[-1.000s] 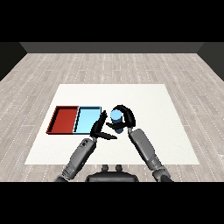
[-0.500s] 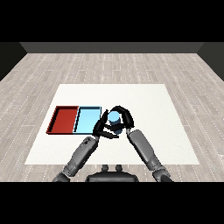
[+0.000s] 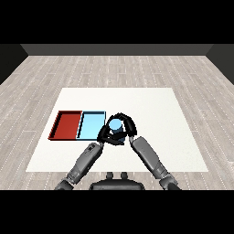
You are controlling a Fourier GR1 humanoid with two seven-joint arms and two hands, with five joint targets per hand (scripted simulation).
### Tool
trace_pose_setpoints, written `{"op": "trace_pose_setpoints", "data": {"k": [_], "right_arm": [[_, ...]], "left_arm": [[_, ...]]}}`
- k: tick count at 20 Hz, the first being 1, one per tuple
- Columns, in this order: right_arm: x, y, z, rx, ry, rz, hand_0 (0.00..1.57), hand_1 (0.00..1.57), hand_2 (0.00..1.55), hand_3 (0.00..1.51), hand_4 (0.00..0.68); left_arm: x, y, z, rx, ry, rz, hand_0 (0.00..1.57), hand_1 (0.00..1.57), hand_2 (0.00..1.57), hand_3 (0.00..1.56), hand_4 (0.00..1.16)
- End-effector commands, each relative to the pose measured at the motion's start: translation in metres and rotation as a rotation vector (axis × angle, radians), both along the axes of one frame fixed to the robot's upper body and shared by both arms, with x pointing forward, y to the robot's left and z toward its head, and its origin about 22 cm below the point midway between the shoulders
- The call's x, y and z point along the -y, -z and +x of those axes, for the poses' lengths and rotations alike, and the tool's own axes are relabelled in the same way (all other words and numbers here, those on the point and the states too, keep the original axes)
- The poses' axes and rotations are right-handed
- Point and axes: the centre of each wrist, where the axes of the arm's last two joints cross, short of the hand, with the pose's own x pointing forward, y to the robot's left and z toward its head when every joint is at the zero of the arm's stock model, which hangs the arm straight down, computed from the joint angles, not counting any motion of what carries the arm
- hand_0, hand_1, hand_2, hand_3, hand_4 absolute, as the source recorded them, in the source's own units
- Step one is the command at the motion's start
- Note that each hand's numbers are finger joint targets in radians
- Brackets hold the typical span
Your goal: Pick the blue can and put it in the blue box
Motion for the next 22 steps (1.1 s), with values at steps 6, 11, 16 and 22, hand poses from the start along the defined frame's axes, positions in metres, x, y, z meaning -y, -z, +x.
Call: {"op": "trace_pose_setpoints", "data": {"k": [6, 11, 16, 22], "right_arm": [[-0.019, -0.003, -0.013, -0.009, -0.028, -0.018, 1.48, 1.48, 1.45, 1.39, 0.552], [-0.020, -0.005, -0.006, -0.024, -0.061, 0.005, 1.50, 1.50, 1.47, 1.41, 0.533], [-0.022, 0.003, -0.009, -0.008, -0.051, 0.029, 1.48, 1.48, 1.46, 1.41, 0.572], [-0.031, -0.010, -0.025, -0.017, -0.084, 0.029, 1.49, 1.49, 1.46, 1.40, 0.557]], "left_arm": [[0.019, -0.006, 0.007, 0.034, -0.006, -0.020, 0.00, 0.00, 0.00, 0.00, 0.00], [0.019, -0.021, 0.016, -0.014, -0.037, 0.037, 0.00, 0.00, 0.00, 0.00, 0.17], [0.027, -0.026, -0.002, -0.015, -0.078, 0.169, 0.00, 0.00, 0.00, 0.00, 0.00], [0.027, -0.008, 0.008, 0.111, -0.117, 0.200, 0.00, 0.00, 0.30, 0.00, 0.53]]}}
